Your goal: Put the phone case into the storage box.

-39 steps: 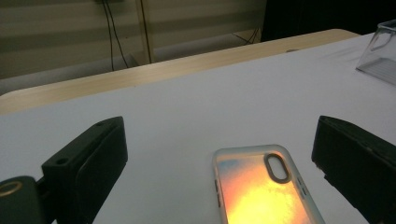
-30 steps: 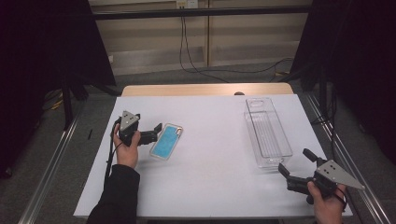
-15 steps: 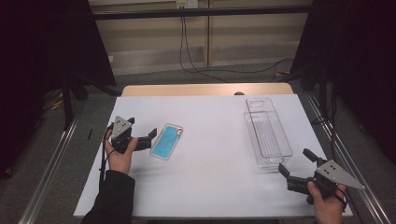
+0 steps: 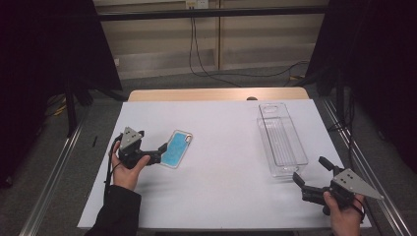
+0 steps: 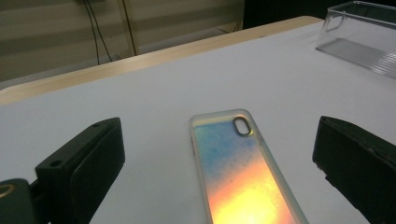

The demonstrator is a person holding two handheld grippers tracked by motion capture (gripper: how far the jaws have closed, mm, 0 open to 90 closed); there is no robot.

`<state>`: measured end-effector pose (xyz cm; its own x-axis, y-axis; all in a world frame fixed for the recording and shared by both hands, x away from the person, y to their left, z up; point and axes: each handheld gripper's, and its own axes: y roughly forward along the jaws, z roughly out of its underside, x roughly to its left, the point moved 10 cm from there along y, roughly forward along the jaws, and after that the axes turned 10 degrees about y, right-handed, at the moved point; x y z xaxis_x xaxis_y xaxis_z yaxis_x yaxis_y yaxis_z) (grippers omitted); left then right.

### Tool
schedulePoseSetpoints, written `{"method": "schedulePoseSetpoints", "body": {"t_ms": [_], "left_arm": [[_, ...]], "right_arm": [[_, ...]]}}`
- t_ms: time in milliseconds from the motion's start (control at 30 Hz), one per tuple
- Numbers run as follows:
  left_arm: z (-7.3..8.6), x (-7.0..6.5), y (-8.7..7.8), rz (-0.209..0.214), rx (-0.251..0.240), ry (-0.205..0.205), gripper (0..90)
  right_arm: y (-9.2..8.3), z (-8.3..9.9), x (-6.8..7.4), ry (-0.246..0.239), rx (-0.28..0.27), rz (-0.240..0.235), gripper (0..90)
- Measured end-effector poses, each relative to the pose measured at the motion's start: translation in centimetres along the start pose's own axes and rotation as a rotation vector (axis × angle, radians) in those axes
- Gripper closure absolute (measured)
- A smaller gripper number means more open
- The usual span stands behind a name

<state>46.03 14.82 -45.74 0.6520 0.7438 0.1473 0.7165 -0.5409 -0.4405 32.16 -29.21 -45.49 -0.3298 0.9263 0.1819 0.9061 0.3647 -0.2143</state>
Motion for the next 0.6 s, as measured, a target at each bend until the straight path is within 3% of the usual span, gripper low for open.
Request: {"method": "schedulePoseSetpoints", "body": {"t_ms": [233, 300, 400, 467, 533, 600], "left_arm": [[0.2, -0.7, 0.7, 0.01, 0.041, -0.006, 4.7], [0.4, -0.8, 1.0, 0.031, 0.053, -0.023, 5.3], [0.6, -0.9, 1.4, 0.051, 0.057, -0.016, 5.9], [0.8, -1.0, 1.8, 0.063, 0.076, -0.024, 6.7], [1.1, -1.1, 2.1, 0.059, 0.115, -0.008, 6.0], [1.0, -1.4, 2.4, 0.079, 0.123, -0.016, 5.6]], "right_arm": [[0.0, 0.0, 0.0, 0.0, 0.0, 0.002, 0.0], [0.1, 0.0, -0.1, -0.002, 0.003, 0.006, 0.0], [0.1, 0.0, -0.1, -0.001, 0.002, 0.006, 0.0], [0.0, 0.0, -0.1, 0.0, 0.002, 0.005, 0.0], [0.0, 0.0, -0.1, -0.001, 0.002, 0.004, 0.0], [0.0, 0.0, -0.1, -0.001, 0.002, 0.004, 0.0]]}}
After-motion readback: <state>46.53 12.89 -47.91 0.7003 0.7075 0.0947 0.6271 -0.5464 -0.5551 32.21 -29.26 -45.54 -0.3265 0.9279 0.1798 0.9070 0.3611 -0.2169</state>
